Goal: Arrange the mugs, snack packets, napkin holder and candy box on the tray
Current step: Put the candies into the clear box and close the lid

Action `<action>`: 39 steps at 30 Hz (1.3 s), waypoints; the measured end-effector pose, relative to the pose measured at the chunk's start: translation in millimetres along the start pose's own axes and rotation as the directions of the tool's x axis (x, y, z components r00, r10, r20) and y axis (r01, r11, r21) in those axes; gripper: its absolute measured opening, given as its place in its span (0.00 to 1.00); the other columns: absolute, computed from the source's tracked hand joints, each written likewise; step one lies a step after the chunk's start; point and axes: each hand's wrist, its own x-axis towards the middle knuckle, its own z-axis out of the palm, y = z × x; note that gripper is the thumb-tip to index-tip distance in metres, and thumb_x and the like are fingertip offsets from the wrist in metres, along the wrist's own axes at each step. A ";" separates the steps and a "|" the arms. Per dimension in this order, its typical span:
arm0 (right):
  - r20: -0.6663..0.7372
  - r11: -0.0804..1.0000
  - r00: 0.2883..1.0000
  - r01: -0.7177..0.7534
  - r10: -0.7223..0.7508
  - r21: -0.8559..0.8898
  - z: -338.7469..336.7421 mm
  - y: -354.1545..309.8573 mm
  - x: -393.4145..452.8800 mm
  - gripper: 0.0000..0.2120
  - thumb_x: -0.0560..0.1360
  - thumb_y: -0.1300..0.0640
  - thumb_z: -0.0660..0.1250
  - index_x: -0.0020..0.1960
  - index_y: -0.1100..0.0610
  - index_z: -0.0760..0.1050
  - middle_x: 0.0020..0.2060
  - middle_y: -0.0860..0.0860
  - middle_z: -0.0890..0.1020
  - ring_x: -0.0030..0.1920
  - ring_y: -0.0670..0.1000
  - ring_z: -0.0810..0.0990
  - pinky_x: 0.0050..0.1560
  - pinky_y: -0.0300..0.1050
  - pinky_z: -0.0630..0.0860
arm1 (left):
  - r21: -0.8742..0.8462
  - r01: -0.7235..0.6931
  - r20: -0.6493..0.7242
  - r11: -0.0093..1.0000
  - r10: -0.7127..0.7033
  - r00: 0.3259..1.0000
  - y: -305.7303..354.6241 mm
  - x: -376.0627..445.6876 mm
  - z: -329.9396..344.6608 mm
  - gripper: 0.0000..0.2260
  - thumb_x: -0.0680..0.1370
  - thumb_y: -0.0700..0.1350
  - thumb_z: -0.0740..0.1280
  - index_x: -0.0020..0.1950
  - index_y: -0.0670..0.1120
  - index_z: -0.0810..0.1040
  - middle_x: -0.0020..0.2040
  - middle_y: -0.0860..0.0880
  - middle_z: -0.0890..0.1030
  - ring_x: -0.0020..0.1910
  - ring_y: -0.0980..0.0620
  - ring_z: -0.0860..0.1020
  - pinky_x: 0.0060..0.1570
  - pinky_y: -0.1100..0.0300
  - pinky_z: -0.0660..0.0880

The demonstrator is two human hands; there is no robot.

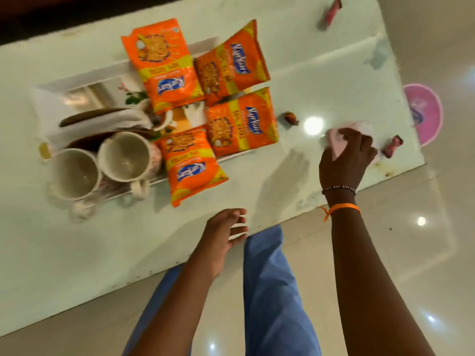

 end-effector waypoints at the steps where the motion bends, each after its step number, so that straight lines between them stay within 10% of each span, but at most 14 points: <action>1: -0.004 0.999 1.000 -0.007 0.007 -0.034 -6.1 11.9 14.6 0.21 0.68 0.62 0.66 0.61 0.59 0.69 0.60 0.61 0.72 0.61 0.63 0.68 0.60 0.45 0.58 | 0.025 -0.006 0.020 1.000 0.006 1.000 3.6 4.0 20.7 0.10 0.79 0.40 0.57 0.45 0.46 0.78 0.41 0.48 0.76 0.42 0.50 0.77 0.47 0.57 0.74; 8: 0.289 0.959 0.957 0.058 0.026 -0.277 -11.7 57.5 76.4 0.36 0.67 0.48 0.69 0.71 0.50 0.58 0.66 0.59 0.68 0.63 0.62 0.68 0.62 0.55 0.63 | 0.102 -0.077 0.077 0.992 0.069 0.995 33.4 37.1 130.8 0.10 0.79 0.41 0.57 0.46 0.47 0.78 0.42 0.48 0.77 0.43 0.50 0.78 0.46 0.60 0.77; 12: 0.324 0.984 0.945 -0.096 0.042 0.153 -23.5 55.2 89.1 0.36 0.64 0.52 0.73 0.68 0.48 0.62 0.56 0.59 0.71 0.53 0.58 0.73 0.55 0.48 0.70 | 0.102 0.002 0.081 0.995 -0.010 0.997 42.3 56.2 173.1 0.08 0.77 0.47 0.62 0.54 0.50 0.76 0.50 0.50 0.78 0.54 0.47 0.77 0.55 0.54 0.73; 15: 0.520 0.639 0.830 -0.514 0.201 0.573 -38.6 50.6 88.9 0.28 0.65 0.58 0.72 0.60 0.48 0.64 0.58 0.64 0.70 0.53 0.61 0.76 0.56 0.56 0.77 | -0.012 0.065 0.169 0.998 -0.062 0.984 46.9 67.5 202.3 0.26 0.70 0.53 0.69 0.67 0.51 0.68 0.60 0.50 0.75 0.59 0.47 0.74 0.60 0.50 0.69; 18: 0.756 0.391 0.643 -0.732 0.125 0.558 -47.9 53.4 83.4 0.24 0.69 0.64 0.70 0.56 0.50 0.61 0.57 0.64 0.72 0.50 0.58 0.79 0.58 0.59 0.76 | -0.331 -0.014 0.155 0.944 0.069 0.986 53.4 76.7 226.2 0.33 0.68 0.52 0.69 0.71 0.49 0.63 0.61 0.46 0.75 0.58 0.46 0.75 0.59 0.52 0.71; 24: 0.535 0.758 0.845 -0.361 0.018 0.544 -46.7 63.6 92.8 0.09 0.74 0.57 0.66 0.53 0.52 0.72 0.52 0.49 0.78 0.54 0.48 0.78 0.54 0.41 0.75 | -0.266 -0.221 -0.094 0.938 0.203 0.975 63.9 85.5 232.9 0.26 0.72 0.40 0.69 0.68 0.45 0.65 0.60 0.41 0.77 0.57 0.44 0.78 0.59 0.50 0.75; 32: 0.610 0.858 0.777 -0.200 -0.154 0.472 -29.3 63.0 92.6 0.11 0.76 0.63 0.60 0.45 0.55 0.81 0.35 0.49 0.81 0.32 0.35 0.76 0.35 0.25 0.69 | -0.072 -0.156 -0.140 0.985 0.145 0.979 53.0 79.9 208.7 0.25 0.69 0.47 0.73 0.63 0.47 0.69 0.52 0.45 0.81 0.51 0.46 0.81 0.52 0.51 0.78; 39: 0.657 0.845 0.735 -0.235 -0.169 0.481 -34.5 59.4 74.5 0.08 0.76 0.57 0.62 0.50 0.49 0.79 0.37 0.49 0.83 0.33 0.34 0.77 0.37 0.32 0.73 | 0.032 -0.146 -0.302 0.989 0.149 0.941 43.9 76.1 204.1 0.32 0.64 0.53 0.76 0.64 0.49 0.67 0.57 0.44 0.79 0.52 0.47 0.81 0.50 0.52 0.80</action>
